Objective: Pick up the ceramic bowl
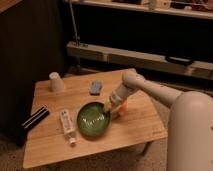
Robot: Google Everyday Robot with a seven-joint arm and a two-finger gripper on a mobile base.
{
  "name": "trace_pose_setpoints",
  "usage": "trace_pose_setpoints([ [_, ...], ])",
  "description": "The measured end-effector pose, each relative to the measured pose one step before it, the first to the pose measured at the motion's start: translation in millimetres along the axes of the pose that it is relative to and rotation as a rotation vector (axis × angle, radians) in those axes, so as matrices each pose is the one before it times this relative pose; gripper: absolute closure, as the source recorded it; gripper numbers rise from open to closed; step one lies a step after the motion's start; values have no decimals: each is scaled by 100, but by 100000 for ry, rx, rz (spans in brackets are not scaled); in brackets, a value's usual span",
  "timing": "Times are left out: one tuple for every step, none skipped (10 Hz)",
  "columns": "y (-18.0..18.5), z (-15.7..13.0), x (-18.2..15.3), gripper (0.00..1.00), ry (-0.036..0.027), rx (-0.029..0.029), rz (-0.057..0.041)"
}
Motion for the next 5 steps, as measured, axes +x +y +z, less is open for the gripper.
trace_pose_setpoints([
  [1435, -1370, -399, 90, -1087, -2427, -829],
  [874, -684, -233, 90, -624, -1627, -700],
  [669, -299, 21, 90, 283, -1641, -678],
  [1081, -384, 10, 90, 575, -1129, -1051],
  [1427, -636, 30, 90, 595, -309, -1758],
])
